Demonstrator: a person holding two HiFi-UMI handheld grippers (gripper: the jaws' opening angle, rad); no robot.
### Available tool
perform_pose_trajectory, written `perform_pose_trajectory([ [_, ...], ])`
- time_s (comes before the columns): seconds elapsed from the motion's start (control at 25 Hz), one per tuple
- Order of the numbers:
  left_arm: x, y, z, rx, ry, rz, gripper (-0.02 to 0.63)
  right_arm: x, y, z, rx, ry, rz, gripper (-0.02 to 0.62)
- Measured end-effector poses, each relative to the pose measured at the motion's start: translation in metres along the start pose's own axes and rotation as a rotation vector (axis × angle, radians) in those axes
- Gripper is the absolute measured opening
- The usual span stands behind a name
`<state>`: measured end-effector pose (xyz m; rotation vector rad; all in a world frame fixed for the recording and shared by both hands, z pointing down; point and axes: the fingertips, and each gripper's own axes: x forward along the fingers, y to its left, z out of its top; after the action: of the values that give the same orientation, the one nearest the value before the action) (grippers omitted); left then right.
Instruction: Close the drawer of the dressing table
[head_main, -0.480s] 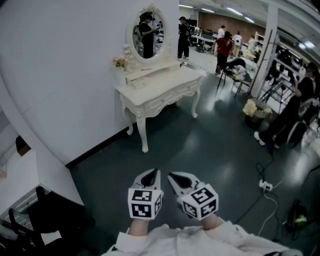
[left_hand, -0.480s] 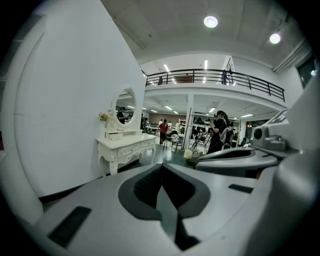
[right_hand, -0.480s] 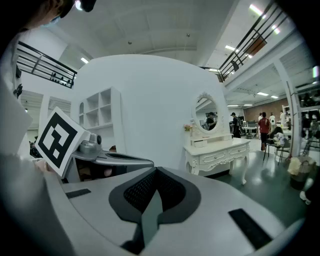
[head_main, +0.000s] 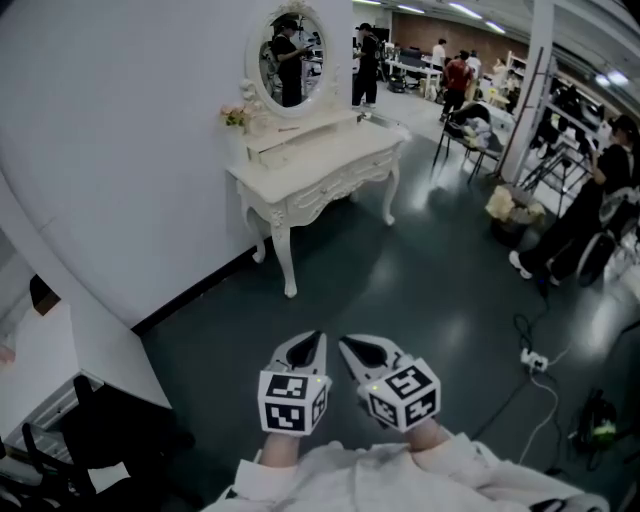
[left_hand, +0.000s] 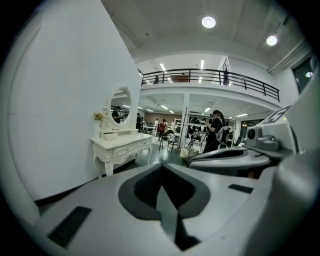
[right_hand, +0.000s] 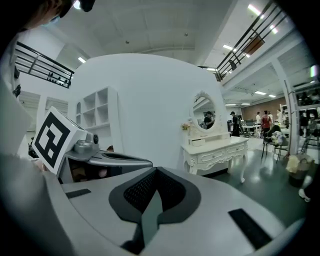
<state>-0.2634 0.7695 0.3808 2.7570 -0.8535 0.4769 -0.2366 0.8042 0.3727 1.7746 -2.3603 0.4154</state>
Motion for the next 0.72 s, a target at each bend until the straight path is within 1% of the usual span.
perform_pose_trajectory([
  [0.04,0.0,0.0,0.001,0.004,-0.006,-0.012,0.006,0.001,0.0,0.002,0.008,-0.011,0.004,0.006],
  [0.16,-0.001,-0.007,0.004,0.025,-0.028,-0.087,0.006,0.004,-0.002,0.008,0.047,-0.075,0.008,0.008],
  [0.2,-0.001,-0.006,0.005,0.028,-0.039,-0.094,0.006,0.005,-0.004,0.009,0.057,-0.088,0.0,0.008],
  [0.32,0.0,0.009,0.006,0.019,-0.061,-0.051,0.006,0.012,-0.007,0.013,0.055,-0.107,-0.016,0.009],
  [0.44,0.004,0.015,0.001,0.03,-0.037,-0.064,0.008,0.019,-0.012,0.011,0.043,-0.102,-0.047,0.009],
  [0.56,0.009,0.025,-0.002,0.029,-0.036,-0.049,0.008,0.026,-0.018,0.009,0.057,-0.096,-0.076,0.011],
  [0.6,0.011,0.027,-0.002,0.027,-0.037,-0.046,0.009,0.028,-0.019,0.008,0.065,-0.096,-0.08,0.026],
  [0.64,0.012,0.029,-0.003,0.025,-0.036,-0.046,0.023,0.03,-0.02,0.007,0.075,-0.093,-0.082,0.07],
  [0.68,0.013,0.03,-0.004,0.023,-0.032,-0.047,0.056,0.031,-0.02,0.007,0.082,-0.089,-0.085,0.094],
  [0.72,0.014,0.031,-0.005,0.02,-0.029,-0.046,0.087,0.031,-0.02,0.006,0.087,-0.085,-0.089,0.095],
])
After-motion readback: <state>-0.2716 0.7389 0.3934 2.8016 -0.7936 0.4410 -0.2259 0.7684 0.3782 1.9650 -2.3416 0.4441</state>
